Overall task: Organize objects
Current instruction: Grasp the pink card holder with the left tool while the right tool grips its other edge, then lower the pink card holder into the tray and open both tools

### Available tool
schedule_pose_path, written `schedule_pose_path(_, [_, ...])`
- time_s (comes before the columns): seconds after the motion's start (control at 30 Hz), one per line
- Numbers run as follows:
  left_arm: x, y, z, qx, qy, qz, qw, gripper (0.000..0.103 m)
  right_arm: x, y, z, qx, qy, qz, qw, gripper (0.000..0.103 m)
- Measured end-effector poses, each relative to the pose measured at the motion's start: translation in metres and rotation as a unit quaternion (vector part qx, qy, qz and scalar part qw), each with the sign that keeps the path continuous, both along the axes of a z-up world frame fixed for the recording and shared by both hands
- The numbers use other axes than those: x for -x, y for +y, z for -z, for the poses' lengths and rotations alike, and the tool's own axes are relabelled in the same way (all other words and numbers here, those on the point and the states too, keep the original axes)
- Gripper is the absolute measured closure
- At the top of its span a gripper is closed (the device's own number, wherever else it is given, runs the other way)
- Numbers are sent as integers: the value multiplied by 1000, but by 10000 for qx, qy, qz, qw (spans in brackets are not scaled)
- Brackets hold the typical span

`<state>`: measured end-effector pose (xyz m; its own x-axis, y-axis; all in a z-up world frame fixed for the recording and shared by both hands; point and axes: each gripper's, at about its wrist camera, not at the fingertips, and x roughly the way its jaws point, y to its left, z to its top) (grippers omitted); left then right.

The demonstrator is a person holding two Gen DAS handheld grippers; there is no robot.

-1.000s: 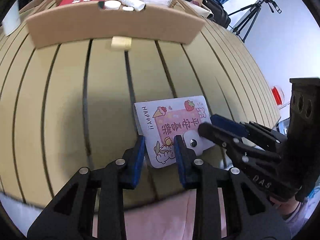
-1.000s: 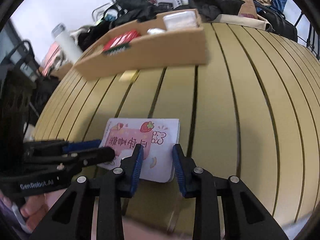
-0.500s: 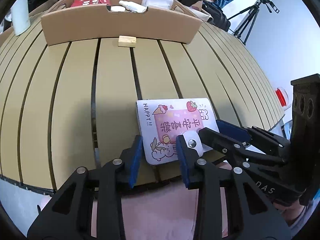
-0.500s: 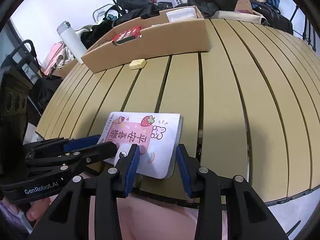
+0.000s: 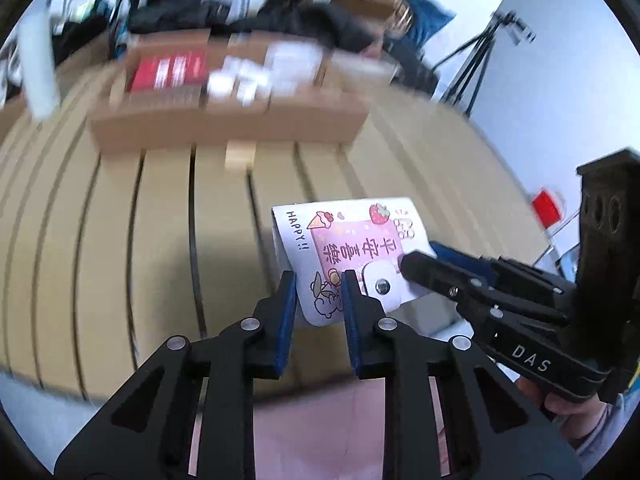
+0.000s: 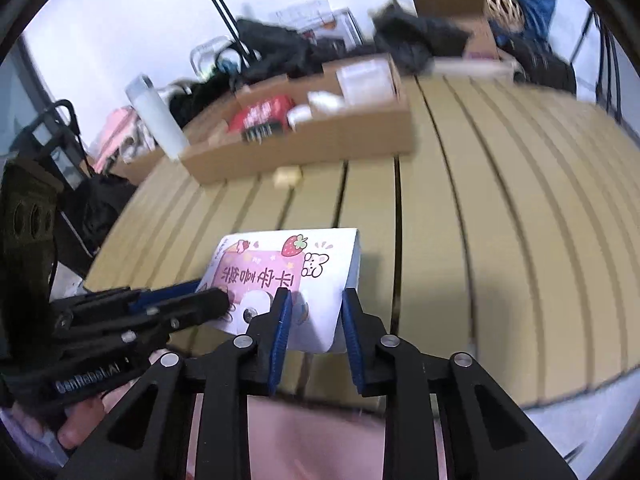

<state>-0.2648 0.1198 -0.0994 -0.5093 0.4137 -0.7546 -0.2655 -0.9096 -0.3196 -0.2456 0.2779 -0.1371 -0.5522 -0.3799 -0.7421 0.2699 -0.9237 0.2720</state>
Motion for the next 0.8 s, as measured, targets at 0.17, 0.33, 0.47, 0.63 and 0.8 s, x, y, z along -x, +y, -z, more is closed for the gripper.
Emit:
schedule_pose_path(0.17, [86,-10,-61,-528,284,-116,9981,85,69,8,-63,217,303,-76,9993,75])
schedule_pose_path(0.33, [174,-9,-59,-657,-84,-200,9976,86,157,6,-86,251,223,-45,9994,75])
schedule_pose_path(0.47, [217,-3,-27,-423,-480,-314,9975,86,221,-1,-56,49,-214,39,9998,75])
schedule_pose_path(0.63, [232,7,37,-12,-759,-313,9966,84,247,-13,-6,-440,-572,66,9974,75])
schedule_pose_path(0.8, [209,6,35,122,-387,-193,9990,67,237,-26,14,-1039,-139,-19,9945,58])
